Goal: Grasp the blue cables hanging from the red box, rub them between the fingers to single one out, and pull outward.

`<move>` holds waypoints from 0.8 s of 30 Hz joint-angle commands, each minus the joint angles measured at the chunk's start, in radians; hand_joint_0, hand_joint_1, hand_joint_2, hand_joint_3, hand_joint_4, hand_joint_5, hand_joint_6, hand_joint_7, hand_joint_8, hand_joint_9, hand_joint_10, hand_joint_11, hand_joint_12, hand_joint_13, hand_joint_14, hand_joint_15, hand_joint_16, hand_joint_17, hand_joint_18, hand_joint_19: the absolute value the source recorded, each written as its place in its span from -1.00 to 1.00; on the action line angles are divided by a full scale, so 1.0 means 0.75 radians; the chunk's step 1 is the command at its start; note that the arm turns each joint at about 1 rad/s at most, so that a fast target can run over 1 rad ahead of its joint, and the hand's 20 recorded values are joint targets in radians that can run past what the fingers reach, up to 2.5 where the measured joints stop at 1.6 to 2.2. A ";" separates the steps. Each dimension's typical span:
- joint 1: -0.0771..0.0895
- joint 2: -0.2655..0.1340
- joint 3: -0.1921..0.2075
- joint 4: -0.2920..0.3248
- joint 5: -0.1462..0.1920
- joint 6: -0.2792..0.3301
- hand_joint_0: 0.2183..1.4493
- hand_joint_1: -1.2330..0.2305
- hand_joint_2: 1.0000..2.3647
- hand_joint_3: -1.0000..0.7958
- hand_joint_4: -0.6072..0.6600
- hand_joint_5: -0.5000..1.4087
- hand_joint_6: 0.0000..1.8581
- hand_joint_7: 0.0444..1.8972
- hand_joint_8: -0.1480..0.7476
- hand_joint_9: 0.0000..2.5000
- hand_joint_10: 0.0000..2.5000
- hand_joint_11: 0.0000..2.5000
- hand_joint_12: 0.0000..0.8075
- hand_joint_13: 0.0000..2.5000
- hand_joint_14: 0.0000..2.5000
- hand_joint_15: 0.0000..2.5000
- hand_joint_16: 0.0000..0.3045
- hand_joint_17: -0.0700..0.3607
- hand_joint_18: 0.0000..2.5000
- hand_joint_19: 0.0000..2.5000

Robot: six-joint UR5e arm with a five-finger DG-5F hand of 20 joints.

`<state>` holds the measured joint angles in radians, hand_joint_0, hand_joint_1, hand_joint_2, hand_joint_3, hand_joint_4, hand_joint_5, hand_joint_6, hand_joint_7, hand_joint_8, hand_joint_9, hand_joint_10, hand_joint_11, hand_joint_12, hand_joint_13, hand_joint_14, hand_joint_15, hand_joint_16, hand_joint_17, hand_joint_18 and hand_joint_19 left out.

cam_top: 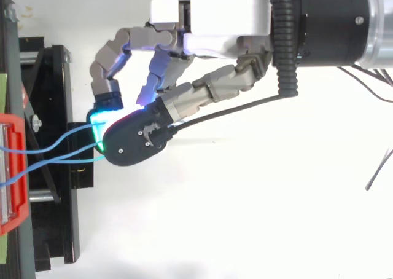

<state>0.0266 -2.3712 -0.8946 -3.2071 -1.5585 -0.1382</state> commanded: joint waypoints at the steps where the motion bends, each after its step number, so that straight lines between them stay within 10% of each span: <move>1: -0.005 0.000 0.019 -0.013 0.000 -0.016 -0.37 -0.32 -0.98 -0.10 0.07 -0.64 -0.05 -0.02 0.02 -0.10 -0.99 -0.27 -0.02 -0.24 -0.98 -0.52 -0.64 -0.10 -0.36 -0.53; 17: -0.027 0.000 0.064 -0.109 -0.006 -0.067 -0.09 -0.57 -1.00 -0.42 -0.15 -0.66 -0.03 -0.01 -0.05 -0.16 -0.98 -0.27 -0.11 -0.28 -0.98 -0.54 -0.68 -0.16 -0.40 -0.58; 24: -0.025 0.002 0.064 -0.111 -0.004 -0.067 -0.45 -0.41 -1.00 -0.44 0.04 -0.64 -0.05 -0.06 -0.03 -0.13 -0.98 -0.29 -0.07 -0.26 -0.98 -0.53 -0.67 -0.15 -0.39 -0.54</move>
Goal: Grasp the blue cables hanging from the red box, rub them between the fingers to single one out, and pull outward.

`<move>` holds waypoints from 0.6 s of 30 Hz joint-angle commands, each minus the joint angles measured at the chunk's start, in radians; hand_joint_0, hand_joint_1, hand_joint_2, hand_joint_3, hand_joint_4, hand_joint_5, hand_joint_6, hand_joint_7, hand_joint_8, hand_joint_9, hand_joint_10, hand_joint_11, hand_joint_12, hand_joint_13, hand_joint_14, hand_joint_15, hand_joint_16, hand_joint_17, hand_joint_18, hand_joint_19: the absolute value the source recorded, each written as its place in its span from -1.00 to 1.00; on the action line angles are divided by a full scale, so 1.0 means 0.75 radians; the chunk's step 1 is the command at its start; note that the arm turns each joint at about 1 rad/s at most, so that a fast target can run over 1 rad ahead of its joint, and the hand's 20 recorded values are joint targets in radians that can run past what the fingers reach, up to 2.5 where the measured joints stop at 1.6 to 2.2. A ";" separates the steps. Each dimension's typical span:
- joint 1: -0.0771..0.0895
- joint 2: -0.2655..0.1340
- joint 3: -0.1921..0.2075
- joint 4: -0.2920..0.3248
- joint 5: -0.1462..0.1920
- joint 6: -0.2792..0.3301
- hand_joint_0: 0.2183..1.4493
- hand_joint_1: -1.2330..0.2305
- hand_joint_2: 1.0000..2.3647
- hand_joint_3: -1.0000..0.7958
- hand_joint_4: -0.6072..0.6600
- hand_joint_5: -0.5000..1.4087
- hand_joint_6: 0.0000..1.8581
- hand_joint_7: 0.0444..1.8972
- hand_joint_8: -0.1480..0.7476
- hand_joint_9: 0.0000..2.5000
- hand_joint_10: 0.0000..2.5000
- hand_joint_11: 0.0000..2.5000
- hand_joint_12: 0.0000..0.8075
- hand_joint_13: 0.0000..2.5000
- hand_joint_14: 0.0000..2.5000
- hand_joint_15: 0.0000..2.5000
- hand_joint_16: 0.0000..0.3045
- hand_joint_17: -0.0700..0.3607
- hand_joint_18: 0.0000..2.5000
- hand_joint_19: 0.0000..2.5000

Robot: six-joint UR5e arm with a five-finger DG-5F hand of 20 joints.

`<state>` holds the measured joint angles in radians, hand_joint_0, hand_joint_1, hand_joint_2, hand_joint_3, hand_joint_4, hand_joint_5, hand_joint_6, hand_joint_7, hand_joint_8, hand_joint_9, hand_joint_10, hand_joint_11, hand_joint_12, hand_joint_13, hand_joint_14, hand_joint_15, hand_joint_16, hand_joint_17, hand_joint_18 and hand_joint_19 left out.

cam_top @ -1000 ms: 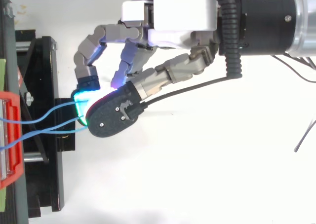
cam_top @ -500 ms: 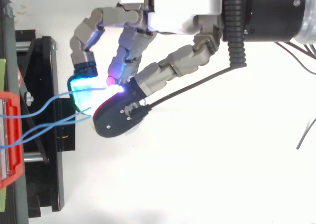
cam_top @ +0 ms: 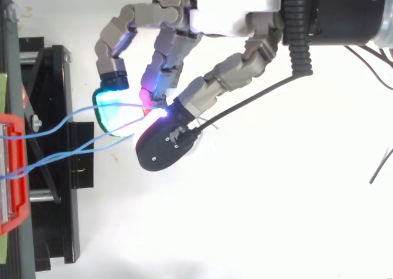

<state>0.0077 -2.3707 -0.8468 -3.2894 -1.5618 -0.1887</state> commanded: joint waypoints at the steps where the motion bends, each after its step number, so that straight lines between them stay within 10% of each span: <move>1: -0.002 -0.001 0.000 -0.001 0.000 0.000 -0.47 -0.38 -1.00 -0.44 0.05 -0.64 -0.05 -0.05 -0.03 -0.13 -0.98 -0.29 -0.05 -0.26 -0.98 -0.53 -0.66 -0.14 -0.39 -0.54; 11: -0.006 0.007 0.004 -0.010 -0.004 -0.020 -0.53 -0.12 -1.00 -0.44 0.08 -0.63 -0.07 -0.04 0.02 -0.10 -0.98 -0.31 0.00 -0.24 -0.98 -0.52 -0.63 -0.09 -0.37 -0.51; 18: -0.010 0.011 0.004 -0.020 -0.004 -0.039 -0.37 -0.36 -0.98 -0.12 0.04 -0.64 -0.05 -0.03 0.01 -0.12 -0.99 -0.30 -0.03 -0.25 -0.98 -0.52 -0.64 -0.11 -0.38 -0.53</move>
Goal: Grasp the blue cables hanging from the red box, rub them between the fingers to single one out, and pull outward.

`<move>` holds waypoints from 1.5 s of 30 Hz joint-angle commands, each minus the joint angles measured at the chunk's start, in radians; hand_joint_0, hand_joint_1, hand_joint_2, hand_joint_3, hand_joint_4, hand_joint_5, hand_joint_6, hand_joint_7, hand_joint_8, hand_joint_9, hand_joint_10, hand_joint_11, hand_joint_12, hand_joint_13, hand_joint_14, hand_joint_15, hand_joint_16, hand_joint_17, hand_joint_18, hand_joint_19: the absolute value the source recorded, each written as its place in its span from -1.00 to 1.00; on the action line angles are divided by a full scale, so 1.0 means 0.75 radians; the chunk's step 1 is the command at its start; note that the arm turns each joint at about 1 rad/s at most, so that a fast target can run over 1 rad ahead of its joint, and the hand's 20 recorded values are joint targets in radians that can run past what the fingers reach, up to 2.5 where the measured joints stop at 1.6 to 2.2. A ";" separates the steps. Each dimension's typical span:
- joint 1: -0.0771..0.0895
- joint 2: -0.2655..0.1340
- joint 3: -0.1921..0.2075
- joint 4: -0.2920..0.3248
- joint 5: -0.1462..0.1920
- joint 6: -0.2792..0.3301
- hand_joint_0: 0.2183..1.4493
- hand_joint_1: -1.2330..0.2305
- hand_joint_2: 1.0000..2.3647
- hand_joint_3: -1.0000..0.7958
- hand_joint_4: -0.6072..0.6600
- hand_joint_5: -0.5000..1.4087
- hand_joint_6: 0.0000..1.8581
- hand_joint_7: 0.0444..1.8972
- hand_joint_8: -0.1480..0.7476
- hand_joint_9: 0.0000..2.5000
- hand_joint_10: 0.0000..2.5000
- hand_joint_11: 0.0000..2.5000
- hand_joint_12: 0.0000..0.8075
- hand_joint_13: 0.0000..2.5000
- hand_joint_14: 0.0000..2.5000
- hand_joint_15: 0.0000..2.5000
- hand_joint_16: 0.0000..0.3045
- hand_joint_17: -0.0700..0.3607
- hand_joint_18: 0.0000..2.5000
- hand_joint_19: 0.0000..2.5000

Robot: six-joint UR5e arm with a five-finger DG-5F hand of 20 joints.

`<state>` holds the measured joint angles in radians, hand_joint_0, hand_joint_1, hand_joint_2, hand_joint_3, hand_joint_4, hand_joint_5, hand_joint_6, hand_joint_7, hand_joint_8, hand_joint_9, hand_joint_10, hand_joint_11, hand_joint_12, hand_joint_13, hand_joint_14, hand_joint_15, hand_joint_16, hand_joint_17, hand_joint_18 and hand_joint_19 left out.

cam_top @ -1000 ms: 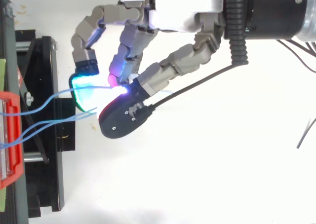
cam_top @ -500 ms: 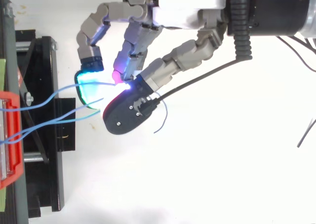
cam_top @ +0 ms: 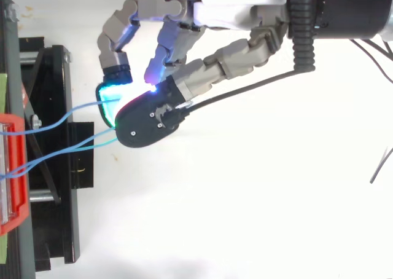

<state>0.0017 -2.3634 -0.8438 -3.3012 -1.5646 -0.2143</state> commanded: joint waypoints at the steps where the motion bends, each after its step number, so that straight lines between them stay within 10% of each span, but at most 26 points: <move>1: -0.002 0.001 0.000 -0.004 0.000 -0.005 -0.35 -0.39 -0.98 -0.10 0.03 -0.65 -0.04 -0.04 0.00 -0.14 -0.98 -0.30 -0.04 -0.26 -0.98 -0.52 -0.65 -0.11 -0.38 -0.53; 13: -0.006 0.001 0.012 -0.043 0.000 -0.001 -0.06 -0.61 -1.00 -0.44 -0.17 -0.65 -0.04 -0.13 -0.08 -0.23 -0.98 -0.39 -0.08 -0.43 -0.98 -0.64 -0.68 -0.16 -0.45 -0.62; 25: -0.008 0.001 0.035 -0.084 0.000 -0.013 -0.60 -0.21 -1.00 -0.44 0.11 -0.61 -0.12 -0.14 0.03 -0.18 -0.99 -0.42 0.03 -0.40 -0.99 -0.63 -0.62 -0.07 -0.46 -0.57; 45: -0.025 0.020 0.047 -0.131 0.000 -0.031 -0.40 -0.21 -0.99 -0.28 0.06 -0.62 -0.11 -0.02 -0.03 -0.18 -0.98 -0.42 -0.05 -0.38 -0.98 -0.60 -0.66 -0.13 -0.48 -0.53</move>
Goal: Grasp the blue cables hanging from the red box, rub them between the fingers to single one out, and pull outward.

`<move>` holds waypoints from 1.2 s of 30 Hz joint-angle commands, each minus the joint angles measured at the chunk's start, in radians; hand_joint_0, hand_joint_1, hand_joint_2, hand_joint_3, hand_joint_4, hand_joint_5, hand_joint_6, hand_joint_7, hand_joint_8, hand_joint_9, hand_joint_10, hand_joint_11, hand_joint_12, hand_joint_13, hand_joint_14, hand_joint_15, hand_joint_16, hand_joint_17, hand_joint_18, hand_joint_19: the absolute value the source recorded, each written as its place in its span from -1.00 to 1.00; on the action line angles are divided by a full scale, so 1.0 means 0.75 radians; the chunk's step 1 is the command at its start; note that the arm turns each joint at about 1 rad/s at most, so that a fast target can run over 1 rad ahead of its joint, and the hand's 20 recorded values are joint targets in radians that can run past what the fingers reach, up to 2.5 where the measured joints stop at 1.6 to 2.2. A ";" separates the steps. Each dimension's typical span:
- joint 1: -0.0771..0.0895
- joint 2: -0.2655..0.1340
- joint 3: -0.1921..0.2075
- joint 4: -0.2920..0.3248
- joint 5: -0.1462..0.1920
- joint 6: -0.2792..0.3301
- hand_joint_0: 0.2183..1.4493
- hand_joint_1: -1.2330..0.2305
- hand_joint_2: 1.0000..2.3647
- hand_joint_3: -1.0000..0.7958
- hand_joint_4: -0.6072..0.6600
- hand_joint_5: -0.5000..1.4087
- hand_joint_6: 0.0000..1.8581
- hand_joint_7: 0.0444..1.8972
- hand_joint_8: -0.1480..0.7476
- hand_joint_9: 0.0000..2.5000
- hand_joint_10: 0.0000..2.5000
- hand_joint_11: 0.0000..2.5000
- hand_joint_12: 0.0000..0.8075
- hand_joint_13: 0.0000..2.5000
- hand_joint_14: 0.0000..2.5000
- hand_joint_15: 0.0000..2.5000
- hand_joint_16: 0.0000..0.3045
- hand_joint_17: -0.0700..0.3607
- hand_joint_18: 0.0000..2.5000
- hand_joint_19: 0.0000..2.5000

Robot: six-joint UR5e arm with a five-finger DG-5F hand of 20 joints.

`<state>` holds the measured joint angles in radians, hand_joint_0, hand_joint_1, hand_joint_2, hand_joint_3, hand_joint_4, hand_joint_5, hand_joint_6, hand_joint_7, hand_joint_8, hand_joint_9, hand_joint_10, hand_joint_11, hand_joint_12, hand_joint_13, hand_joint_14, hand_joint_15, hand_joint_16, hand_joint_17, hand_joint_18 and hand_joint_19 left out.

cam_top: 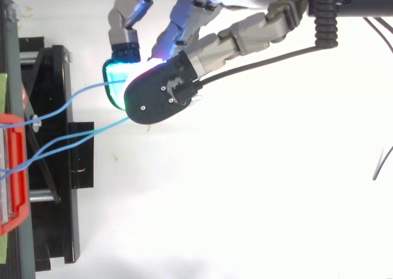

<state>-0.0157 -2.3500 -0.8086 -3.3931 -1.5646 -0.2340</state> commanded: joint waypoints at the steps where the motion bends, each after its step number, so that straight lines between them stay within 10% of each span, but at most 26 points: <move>1: -0.004 0.002 0.000 -0.008 0.000 -0.007 -0.40 -0.21 -0.99 -0.29 0.06 -0.62 -0.11 -0.01 -0.03 -0.18 -0.98 -0.41 -0.05 -0.38 -0.99 -0.60 -0.66 -0.14 -0.48 -0.53; 36: -0.006 0.041 0.000 -0.102 0.006 -0.050 -0.32 -0.41 -0.97 0.11 -0.02 -0.61 -0.01 0.16 0.03 -0.13 -0.99 -0.38 -0.01 -0.37 -0.99 -0.63 -0.65 -0.12 -0.42 -0.58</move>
<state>-0.0200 -2.3236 -0.8084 -3.4608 -1.5615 -0.2696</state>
